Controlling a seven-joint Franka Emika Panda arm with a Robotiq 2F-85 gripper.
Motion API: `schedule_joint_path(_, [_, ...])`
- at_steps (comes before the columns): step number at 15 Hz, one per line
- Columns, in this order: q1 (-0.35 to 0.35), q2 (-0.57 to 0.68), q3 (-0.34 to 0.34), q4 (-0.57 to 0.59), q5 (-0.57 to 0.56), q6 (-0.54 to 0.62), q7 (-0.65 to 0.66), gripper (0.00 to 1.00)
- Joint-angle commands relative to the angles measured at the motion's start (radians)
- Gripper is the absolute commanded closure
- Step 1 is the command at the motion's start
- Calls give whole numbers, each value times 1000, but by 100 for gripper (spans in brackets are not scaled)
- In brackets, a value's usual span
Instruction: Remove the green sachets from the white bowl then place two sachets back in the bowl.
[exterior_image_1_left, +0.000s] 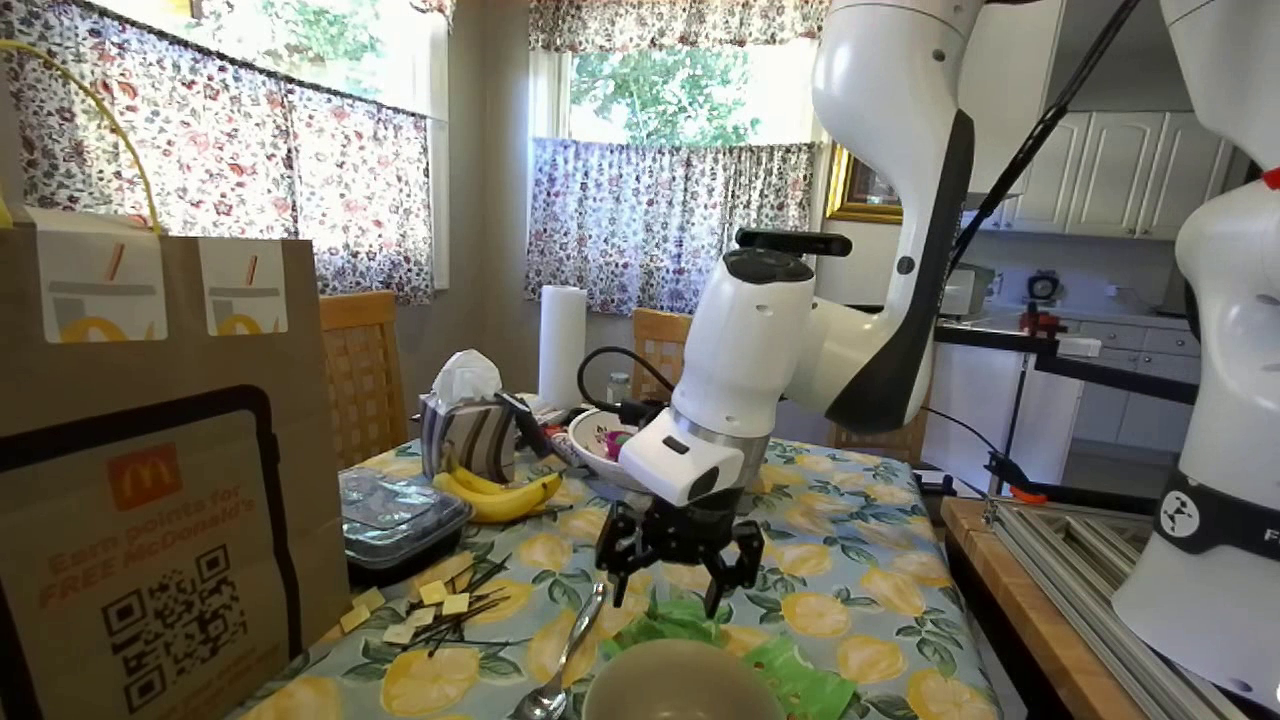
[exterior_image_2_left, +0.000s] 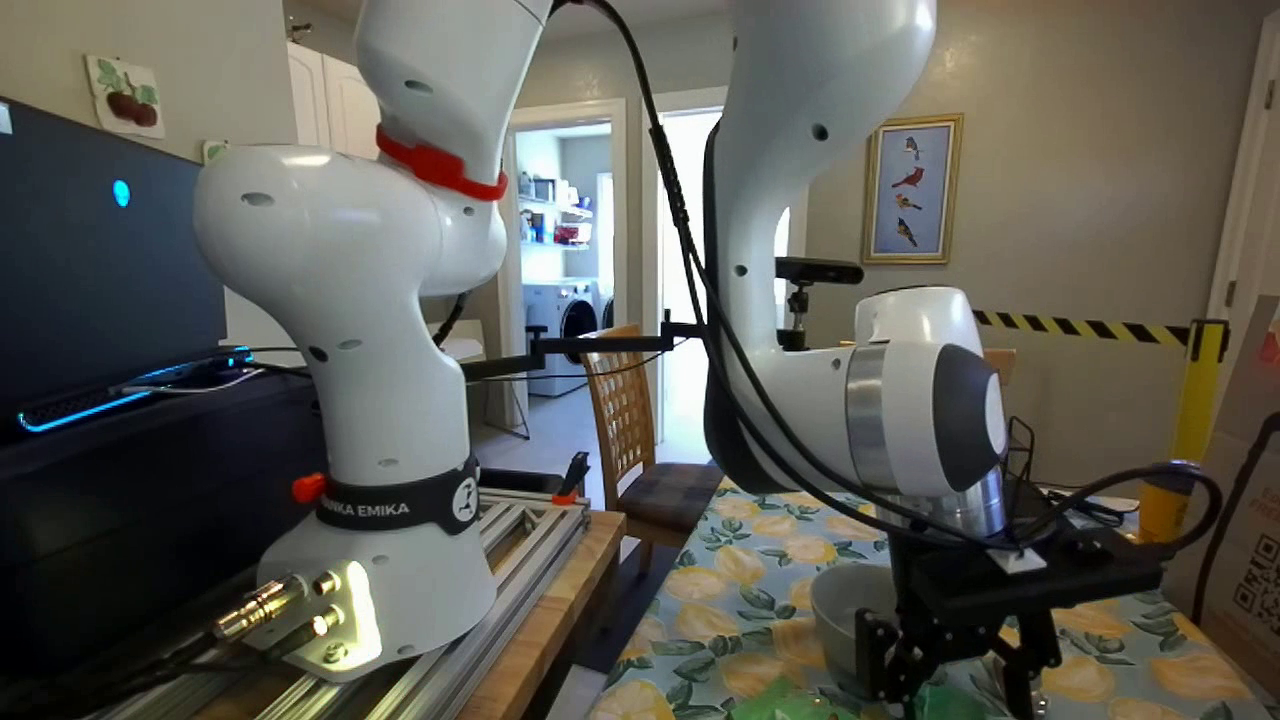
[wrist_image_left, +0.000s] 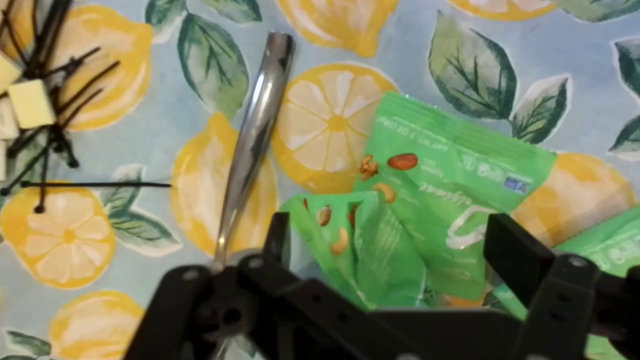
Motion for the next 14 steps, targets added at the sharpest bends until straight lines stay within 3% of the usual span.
schedule_joint_path(1, [-28, 66, 14, 41, 3, -8, -103, 0])
schedule_joint_path(6, [-22, 99, 6, 93, -65, -5, -118, 0])
schedule_joint_path(9, [-28, 111, 12, 91, -35, -5, -151, 0])
schedule_joint_path(10, [-30, 113, 17, 87, -23, -15, -159, 17])
schedule_joint_path(12, [-35, 122, 19, 88, -17, -12, -173, 34])
schedule_joint_path(13, [-33, 120, 17, 86, -21, -13, -173, 10])
schedule_joint_path(14, [-30, 114, 13, 84, -28, -14, -169, 9])
